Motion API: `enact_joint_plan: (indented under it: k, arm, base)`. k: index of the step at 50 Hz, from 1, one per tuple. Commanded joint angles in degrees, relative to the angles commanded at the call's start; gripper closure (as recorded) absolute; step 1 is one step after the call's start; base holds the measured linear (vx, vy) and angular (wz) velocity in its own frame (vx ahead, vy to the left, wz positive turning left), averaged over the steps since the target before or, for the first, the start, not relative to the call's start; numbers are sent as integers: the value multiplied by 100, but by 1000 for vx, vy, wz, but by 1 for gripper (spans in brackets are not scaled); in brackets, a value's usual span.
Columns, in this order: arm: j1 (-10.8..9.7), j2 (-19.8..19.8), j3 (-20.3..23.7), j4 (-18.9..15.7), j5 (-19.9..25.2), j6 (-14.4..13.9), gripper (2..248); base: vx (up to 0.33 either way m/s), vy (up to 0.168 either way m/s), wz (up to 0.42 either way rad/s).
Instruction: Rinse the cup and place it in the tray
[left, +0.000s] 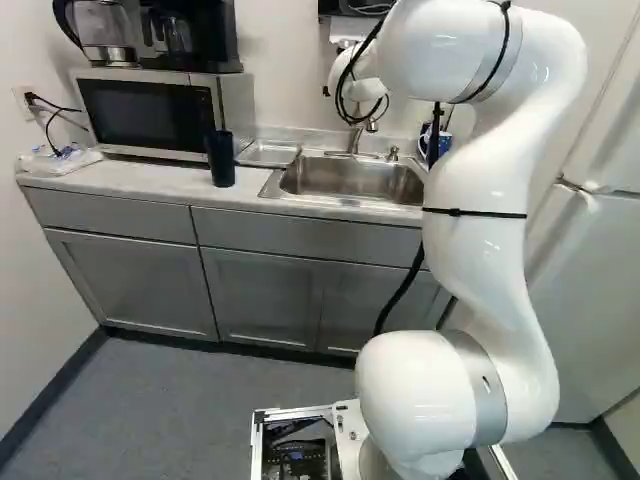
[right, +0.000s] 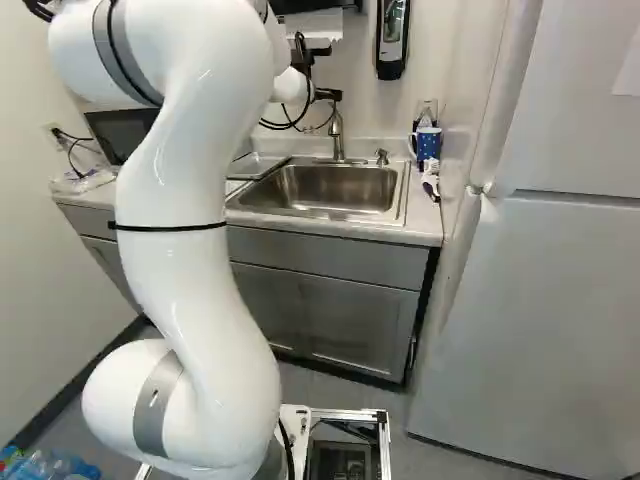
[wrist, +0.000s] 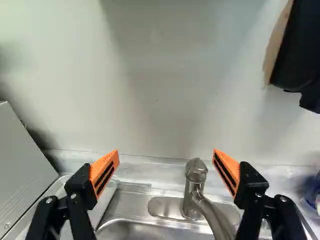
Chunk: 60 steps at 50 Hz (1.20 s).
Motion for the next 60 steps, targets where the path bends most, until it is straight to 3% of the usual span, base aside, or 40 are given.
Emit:
enact_joint_plan:
  k: [31, 60]
  arm:
    - [-186, 911, 1068, 0, -110, 0, 3]
    - [-371, 1742, 1983, -62, -1128, 0, 3]
  base:
    - [0, 0, 0]
    - [0, 0, 0]
